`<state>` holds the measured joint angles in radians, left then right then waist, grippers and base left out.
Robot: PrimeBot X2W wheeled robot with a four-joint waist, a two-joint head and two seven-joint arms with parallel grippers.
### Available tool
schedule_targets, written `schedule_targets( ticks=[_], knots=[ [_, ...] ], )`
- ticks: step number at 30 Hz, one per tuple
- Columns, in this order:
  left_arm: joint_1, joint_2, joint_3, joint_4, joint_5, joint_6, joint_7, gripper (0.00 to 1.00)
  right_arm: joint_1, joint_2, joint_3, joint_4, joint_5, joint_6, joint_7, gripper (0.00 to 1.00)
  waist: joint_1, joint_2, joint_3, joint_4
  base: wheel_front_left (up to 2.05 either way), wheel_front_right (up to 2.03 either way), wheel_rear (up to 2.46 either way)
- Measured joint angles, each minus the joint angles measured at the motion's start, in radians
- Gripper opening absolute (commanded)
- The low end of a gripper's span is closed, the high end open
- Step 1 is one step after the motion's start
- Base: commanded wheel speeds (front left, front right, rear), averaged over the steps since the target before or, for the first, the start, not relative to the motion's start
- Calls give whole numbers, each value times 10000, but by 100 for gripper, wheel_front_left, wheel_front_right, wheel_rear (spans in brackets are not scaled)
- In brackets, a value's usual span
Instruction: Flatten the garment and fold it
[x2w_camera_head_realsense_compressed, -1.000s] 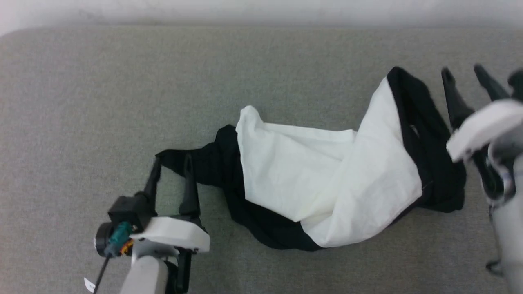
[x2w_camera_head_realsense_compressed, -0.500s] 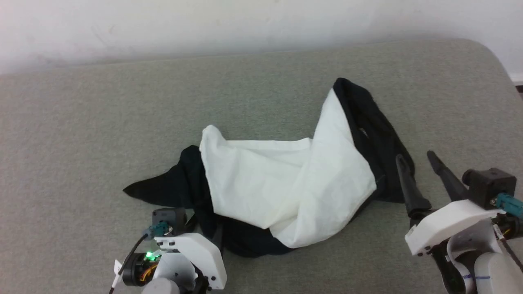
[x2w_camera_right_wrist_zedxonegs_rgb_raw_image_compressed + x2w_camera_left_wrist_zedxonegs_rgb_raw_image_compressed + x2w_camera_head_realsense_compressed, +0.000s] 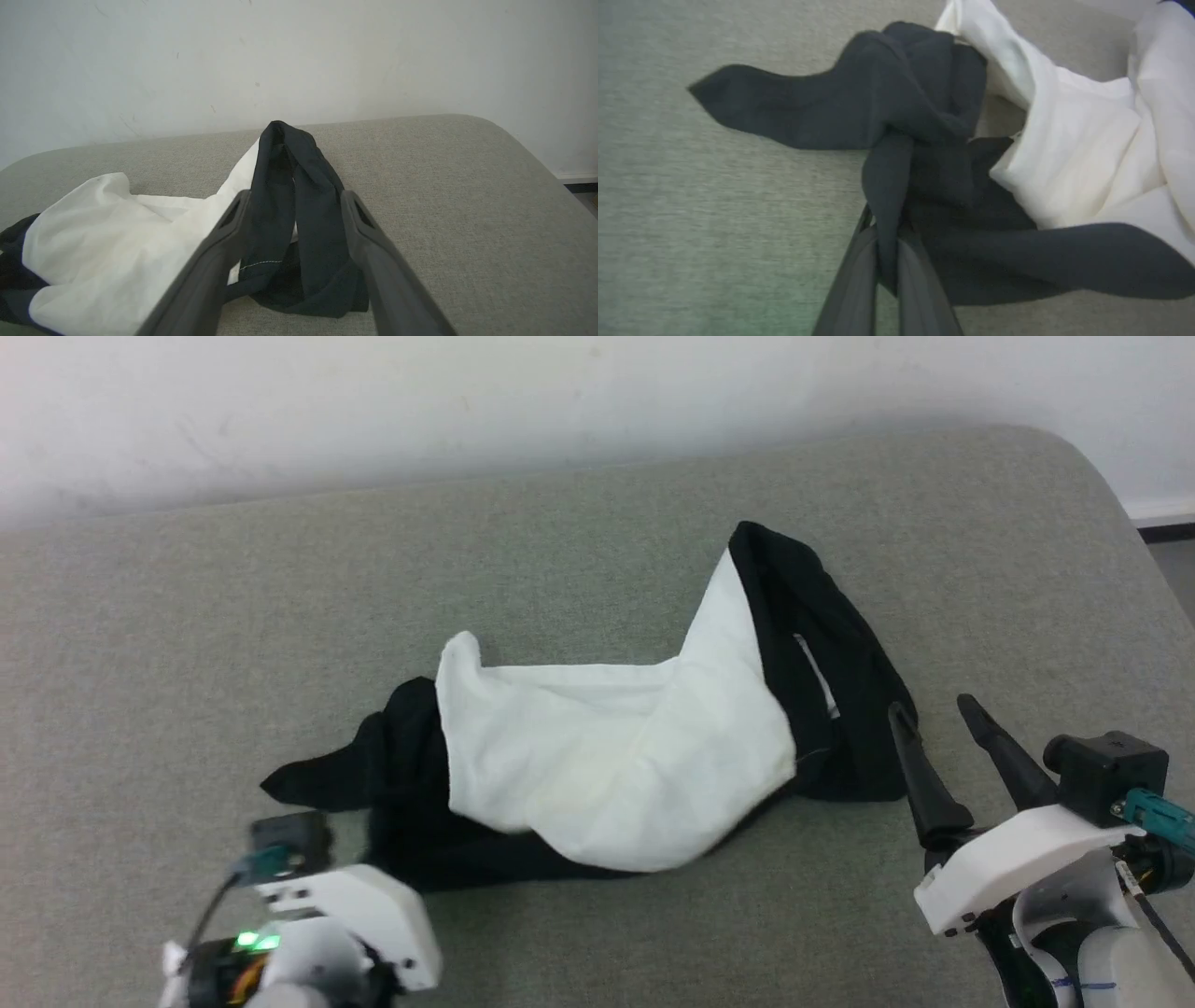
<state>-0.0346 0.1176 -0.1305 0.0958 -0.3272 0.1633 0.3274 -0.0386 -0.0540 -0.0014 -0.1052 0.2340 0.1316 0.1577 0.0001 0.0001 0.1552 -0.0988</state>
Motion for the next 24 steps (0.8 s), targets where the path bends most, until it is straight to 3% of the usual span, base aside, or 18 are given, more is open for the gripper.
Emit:
schedule_targets(
  ticks=[7,13,14,15,16,20,24],
  knots=[
    [941,719,1306,-867,4,897,-322,0,35,4,-240,-69,-56,0,10,100,0,0,-125,372,0,0,0],
    [1476,782,1776,-1225,61,1547,-441,0,38,4,-303,-81,-146,0,105,100,-1,0,-145,606,0,0,0],
    [1483,773,1783,-1246,90,1549,-556,13,38,4,-295,-81,-144,0,150,100,-1,0,-129,626,0,0,0],
    [1483,746,1779,-1248,96,1555,-677,85,42,6,-288,-77,-146,0,178,100,0,0,-107,639,0,0,0],
    [1481,729,1762,-1248,127,1555,-855,100,52,6,-288,-69,-150,0,188,100,0,0,-86,650,0,0,0],
    [1261,508,1756,-1369,207,1524,-2391,100,101,4,-257,33,-242,0,374,100,-1,0,-11,674,0,0,0],
    [728,226,1235,-1390,332,949,-3998,100,174,6,-207,144,-230,0,470,100,-1,0,54,713,0,0,0]
  ],
)
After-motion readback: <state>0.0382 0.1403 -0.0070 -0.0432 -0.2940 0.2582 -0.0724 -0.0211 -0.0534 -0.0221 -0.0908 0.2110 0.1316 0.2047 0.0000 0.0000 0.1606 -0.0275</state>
